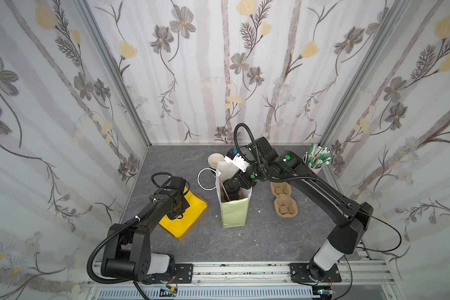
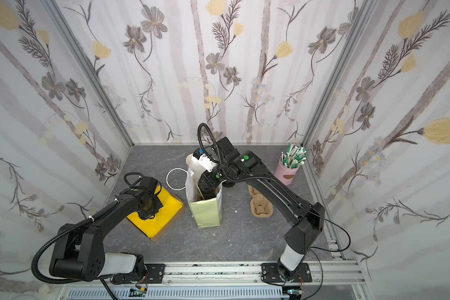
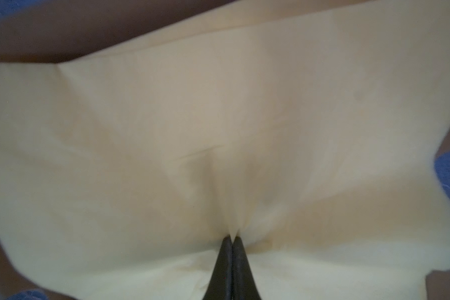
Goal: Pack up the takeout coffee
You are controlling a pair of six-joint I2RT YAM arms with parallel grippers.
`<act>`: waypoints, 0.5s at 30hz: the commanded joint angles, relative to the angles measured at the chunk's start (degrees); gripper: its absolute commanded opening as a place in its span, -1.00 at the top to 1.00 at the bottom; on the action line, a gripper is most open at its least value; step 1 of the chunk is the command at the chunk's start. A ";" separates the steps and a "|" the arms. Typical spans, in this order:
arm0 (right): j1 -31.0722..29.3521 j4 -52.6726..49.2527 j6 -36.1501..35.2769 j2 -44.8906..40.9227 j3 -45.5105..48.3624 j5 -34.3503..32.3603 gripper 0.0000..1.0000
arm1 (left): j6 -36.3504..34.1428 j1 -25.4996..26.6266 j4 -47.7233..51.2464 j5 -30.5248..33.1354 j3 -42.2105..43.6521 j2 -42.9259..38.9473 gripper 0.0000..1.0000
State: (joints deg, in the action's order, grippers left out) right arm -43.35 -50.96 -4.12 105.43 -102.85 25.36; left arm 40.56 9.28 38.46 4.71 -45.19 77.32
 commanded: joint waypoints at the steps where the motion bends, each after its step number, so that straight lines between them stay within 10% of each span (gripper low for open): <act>1: 0.02 1.70 -0.87 0.39 -0.25 1.24 0.52 | 0.79 -0.09 1.39 2.61 -1.29 -1.64 1.00; 15: 0.02 1.78 -0.66 0.74 -0.25 1.57 0.52 | 1.41 -0.14 2.84 5.05 -3.44 -4.98 1.00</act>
State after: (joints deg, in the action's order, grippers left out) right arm -43.31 -50.94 -4.10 105.91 -102.85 25.39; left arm 41.87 9.17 40.42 8.16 -48.23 72.58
